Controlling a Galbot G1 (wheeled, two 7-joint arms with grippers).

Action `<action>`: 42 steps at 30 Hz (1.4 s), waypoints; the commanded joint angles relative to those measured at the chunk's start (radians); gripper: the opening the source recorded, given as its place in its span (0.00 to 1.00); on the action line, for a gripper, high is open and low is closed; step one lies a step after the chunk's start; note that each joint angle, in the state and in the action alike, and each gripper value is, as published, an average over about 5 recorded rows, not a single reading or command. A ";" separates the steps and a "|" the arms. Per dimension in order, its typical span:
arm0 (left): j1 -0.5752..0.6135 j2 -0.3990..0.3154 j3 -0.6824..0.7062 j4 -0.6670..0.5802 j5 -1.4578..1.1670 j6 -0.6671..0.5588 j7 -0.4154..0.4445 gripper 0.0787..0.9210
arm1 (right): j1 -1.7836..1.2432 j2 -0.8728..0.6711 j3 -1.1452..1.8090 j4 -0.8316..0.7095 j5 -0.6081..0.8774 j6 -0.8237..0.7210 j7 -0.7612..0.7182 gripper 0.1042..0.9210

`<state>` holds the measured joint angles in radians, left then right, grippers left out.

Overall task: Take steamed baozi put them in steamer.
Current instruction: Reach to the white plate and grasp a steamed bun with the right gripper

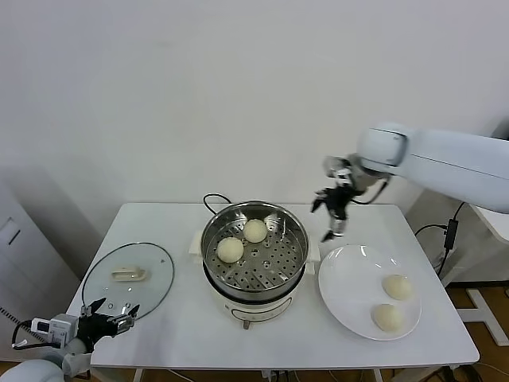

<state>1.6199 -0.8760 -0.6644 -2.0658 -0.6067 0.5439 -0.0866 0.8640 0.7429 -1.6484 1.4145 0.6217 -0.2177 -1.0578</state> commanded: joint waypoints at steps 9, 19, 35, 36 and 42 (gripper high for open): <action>-0.012 0.000 0.005 -0.001 0.000 0.002 0.000 0.88 | -0.096 -0.273 -0.036 0.045 -0.277 0.122 -0.036 0.88; -0.012 -0.002 0.006 0.001 0.000 0.002 0.000 0.88 | -0.290 -0.284 0.101 0.020 -0.350 0.156 -0.023 0.88; -0.009 -0.007 0.007 0.002 0.003 0.002 -0.001 0.88 | -0.454 -0.281 0.204 0.010 -0.398 0.163 -0.018 0.88; -0.008 -0.008 0.007 0.002 0.004 0.002 -0.001 0.88 | -0.459 -0.282 0.206 0.010 -0.401 0.163 -0.020 0.88; -0.006 -0.013 0.008 0.000 0.007 0.002 -0.001 0.88 | -0.478 -0.290 0.208 0.014 -0.421 0.168 -0.028 0.88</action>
<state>1.6131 -0.8882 -0.6573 -2.0650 -0.6002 0.5461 -0.0876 0.4336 0.4594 -1.4607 1.4274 0.2230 -0.0537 -1.0835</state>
